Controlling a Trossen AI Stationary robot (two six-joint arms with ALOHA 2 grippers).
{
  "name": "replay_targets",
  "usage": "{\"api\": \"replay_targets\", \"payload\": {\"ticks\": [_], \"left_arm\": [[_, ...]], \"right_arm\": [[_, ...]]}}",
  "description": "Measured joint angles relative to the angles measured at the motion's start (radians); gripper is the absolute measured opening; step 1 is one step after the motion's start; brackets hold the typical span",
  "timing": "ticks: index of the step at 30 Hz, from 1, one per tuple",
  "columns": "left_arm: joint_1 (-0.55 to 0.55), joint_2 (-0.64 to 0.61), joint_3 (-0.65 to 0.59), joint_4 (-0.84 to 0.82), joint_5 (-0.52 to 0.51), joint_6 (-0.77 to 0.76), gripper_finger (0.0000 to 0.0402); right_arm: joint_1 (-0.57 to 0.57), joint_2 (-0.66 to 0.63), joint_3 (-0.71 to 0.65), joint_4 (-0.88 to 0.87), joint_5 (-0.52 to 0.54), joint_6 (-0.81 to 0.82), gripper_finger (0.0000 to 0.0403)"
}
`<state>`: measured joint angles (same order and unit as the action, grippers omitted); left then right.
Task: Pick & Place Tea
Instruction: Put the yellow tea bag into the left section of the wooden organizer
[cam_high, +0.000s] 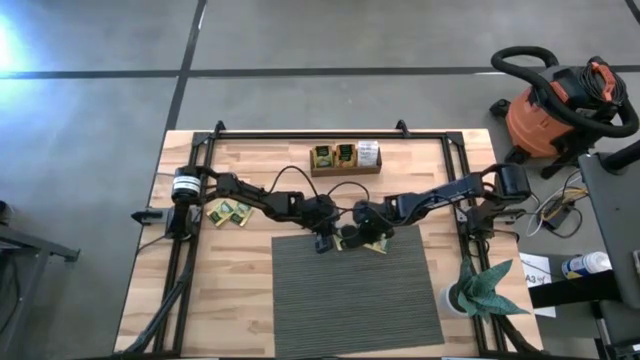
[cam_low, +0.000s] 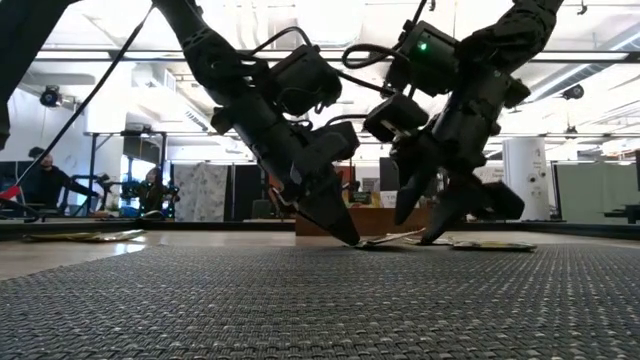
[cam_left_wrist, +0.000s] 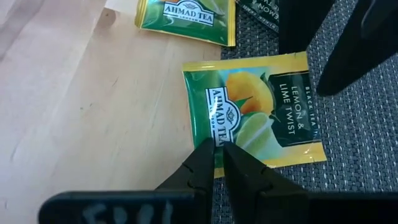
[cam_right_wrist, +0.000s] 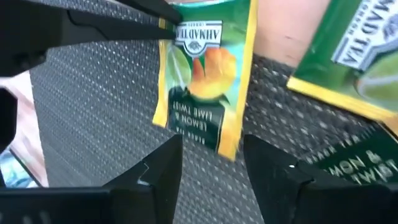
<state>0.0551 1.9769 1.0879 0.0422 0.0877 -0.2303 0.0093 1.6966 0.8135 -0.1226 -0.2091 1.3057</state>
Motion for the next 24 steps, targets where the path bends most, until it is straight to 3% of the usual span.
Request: {"api": "replay_targets", "payload": {"ticks": [10, 21, 24], "left_arm": [[-0.002, 0.001, -0.008, 0.003, -0.009, -0.053, 0.0039], [-0.002, -0.027, -0.003, -0.015, -0.013, -0.067, 0.0039], [-0.002, -0.059, -0.006, -0.04, -0.024, -0.067, 0.0039]], "right_arm": [[0.0, 0.048, 0.003, 0.058, 0.025, 0.024, 0.014], [-0.001, -0.024, 0.003, 0.026, 0.115, -0.035, 0.002], [-0.007, -0.058, 0.004, 0.001, 0.138, -0.066, 0.001]]}}
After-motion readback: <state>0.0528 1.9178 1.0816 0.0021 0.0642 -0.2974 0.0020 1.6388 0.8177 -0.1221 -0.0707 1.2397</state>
